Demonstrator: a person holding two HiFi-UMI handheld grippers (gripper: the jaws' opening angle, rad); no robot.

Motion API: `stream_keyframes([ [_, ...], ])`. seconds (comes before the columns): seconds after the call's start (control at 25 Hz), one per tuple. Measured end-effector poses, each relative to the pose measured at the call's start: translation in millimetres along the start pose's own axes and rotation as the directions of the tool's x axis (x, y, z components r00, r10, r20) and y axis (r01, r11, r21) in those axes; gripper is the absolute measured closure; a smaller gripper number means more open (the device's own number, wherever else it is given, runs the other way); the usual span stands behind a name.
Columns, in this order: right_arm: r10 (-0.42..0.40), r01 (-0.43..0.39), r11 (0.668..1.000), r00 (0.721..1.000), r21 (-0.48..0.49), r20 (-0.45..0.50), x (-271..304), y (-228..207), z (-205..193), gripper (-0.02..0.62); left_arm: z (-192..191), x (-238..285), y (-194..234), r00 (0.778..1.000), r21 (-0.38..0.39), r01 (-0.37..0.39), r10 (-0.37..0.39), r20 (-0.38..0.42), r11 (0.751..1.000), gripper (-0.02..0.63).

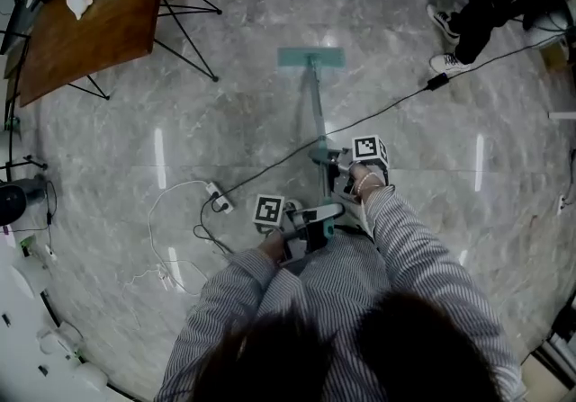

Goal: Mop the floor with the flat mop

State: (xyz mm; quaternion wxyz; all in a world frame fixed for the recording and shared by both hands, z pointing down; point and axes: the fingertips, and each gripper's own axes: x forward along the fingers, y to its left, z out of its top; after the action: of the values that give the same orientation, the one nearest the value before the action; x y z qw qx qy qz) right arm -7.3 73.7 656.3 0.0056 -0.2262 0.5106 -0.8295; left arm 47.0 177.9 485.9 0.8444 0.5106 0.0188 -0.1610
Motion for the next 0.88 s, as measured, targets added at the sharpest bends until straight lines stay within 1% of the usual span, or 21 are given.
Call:
stream_keyframes([
  [0.08, 0.000, 0.000, 1.000, 1.000, 0.012, -0.021, 12, 17, 45, 0.446, 47, 14, -14, 0.999, 0.009, 0.016, -0.017, 0.051, 1.000, 0.434],
  [0.2, -0.018, 0.018, 1.000, 0.998, 0.001, -0.067, 28, 51, 105, 0.449, 112, 34, -44, 0.990, 0.021, 0.050, -0.052, 0.129, 0.999, 0.431],
  [0.36, -0.034, 0.034, 0.999, 0.996, -0.005, -0.087, 41, 95, 180, 0.449, 191, 60, -81, 0.965, 0.039, 0.109, -0.115, 0.236, 0.993, 0.426],
  [0.48, -0.033, 0.033, 0.999, 0.996, -0.008, -0.084, 56, 122, 232, 0.449, 247, 75, -102, 0.945, 0.059, 0.143, -0.154, 0.289, 0.988, 0.423],
  [0.56, -0.037, 0.037, 0.999, 0.996, -0.003, -0.084, 67, 135, 264, 0.449, 283, 83, -113, 0.935, 0.061, 0.150, -0.162, 0.317, 0.987, 0.423],
  [0.6, -0.040, 0.039, 0.999, 0.996, -0.008, -0.084, 72, 139, 279, 0.449, 297, 86, -117, 0.931, 0.062, 0.149, -0.161, 0.327, 0.987, 0.423],
  [0.68, -0.043, 0.041, 0.999, 0.996, -0.025, -0.076, 77, 145, 299, 0.449, 315, 91, -122, 0.929, 0.069, 0.142, -0.157, 0.335, 0.987, 0.423],
  [0.76, -0.047, 0.045, 0.998, 0.997, -0.032, -0.068, 76, 151, 307, 0.449, 321, 95, -124, 0.929, 0.072, 0.147, -0.162, 0.334, 0.987, 0.422],
  [0.88, -0.063, 0.058, 0.997, 0.994, -0.052, -0.084, 79, 149, 312, 0.449, 324, 97, -124, 0.931, 0.075, 0.148, -0.164, 0.325, 0.986, 0.422],
])
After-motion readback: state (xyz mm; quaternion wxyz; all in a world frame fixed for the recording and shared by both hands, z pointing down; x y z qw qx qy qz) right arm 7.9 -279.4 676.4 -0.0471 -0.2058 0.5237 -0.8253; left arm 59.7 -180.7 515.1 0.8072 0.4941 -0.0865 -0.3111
